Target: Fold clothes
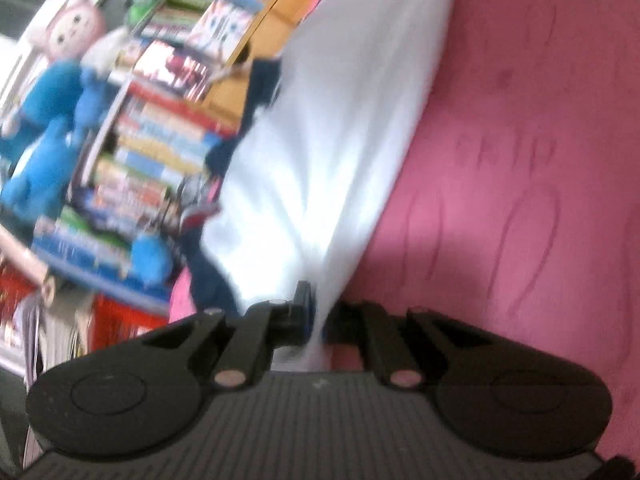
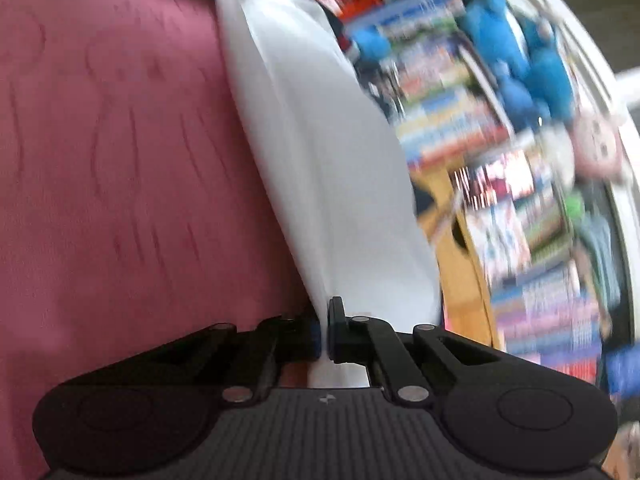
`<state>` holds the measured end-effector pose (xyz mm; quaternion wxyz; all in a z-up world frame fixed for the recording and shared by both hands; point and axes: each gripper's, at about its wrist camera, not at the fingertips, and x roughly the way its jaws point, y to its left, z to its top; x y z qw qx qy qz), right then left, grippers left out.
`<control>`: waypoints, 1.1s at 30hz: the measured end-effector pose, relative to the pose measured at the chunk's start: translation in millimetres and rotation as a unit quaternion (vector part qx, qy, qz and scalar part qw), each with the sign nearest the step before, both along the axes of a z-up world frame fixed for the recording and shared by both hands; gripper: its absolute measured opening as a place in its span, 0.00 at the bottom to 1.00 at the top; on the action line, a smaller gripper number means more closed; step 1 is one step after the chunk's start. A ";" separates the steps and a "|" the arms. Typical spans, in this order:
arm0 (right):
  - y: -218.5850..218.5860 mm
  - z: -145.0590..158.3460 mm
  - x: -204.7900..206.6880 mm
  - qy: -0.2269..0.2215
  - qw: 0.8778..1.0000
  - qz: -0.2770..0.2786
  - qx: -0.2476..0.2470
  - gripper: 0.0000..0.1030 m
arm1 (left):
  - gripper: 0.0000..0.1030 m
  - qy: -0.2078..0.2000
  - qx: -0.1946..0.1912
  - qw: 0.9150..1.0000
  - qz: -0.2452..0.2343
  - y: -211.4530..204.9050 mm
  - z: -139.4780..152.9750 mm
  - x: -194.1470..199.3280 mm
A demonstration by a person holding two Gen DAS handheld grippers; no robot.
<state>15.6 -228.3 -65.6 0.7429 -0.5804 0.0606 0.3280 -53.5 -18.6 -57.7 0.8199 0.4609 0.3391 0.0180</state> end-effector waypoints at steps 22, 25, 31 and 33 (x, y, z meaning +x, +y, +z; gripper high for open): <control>-81.5 18.8 7.7 -0.041 0.991 -0.125 0.034 0.57 | 0.03 -0.036 -0.156 0.985 0.071 35.5 32.5 -9.8; -16.8 23.4 -19.1 -0.011 0.997 -0.046 0.063 0.64 | 0.03 -0.011 -0.192 0.978 0.082 45.3 43.2 -3.2; 112.7 32.6 -72.8 0.049 0.985 0.114 0.120 0.59 | 0.05 0.051 -0.284 0.953 0.097 76.0 63.7 12.7; 155.8 35.7 -90.7 0.069 0.974 0.167 0.138 0.39 | 0.06 0.058 -0.297 0.948 0.096 80.2 65.1 13.7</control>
